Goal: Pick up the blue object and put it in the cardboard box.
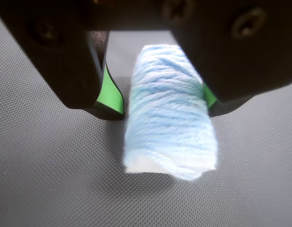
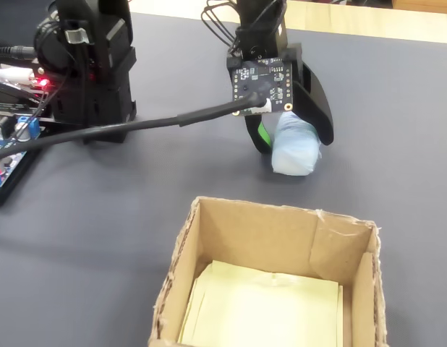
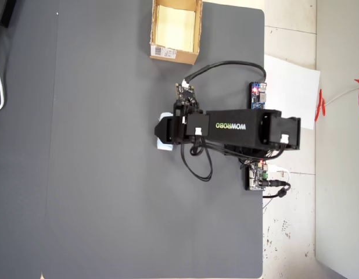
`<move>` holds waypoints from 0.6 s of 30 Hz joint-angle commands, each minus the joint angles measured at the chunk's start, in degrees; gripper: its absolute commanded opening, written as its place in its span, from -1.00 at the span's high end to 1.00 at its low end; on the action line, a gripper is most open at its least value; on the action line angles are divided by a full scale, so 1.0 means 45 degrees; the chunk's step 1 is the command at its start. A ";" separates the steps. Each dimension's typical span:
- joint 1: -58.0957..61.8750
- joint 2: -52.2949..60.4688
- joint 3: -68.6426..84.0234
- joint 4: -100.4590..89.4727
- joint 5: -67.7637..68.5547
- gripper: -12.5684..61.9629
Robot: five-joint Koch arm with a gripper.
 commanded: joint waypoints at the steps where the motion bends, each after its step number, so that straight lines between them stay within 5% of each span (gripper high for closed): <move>1: 0.0000 -0.0332 -0.0527 -0.1582 0.0273 -0.12; 4: 0.0371 -0.0215 -0.0273 -0.2852 0.0273 0.07; 18: 0.0840 0.2422 0.2500 -0.9043 0.0410 0.08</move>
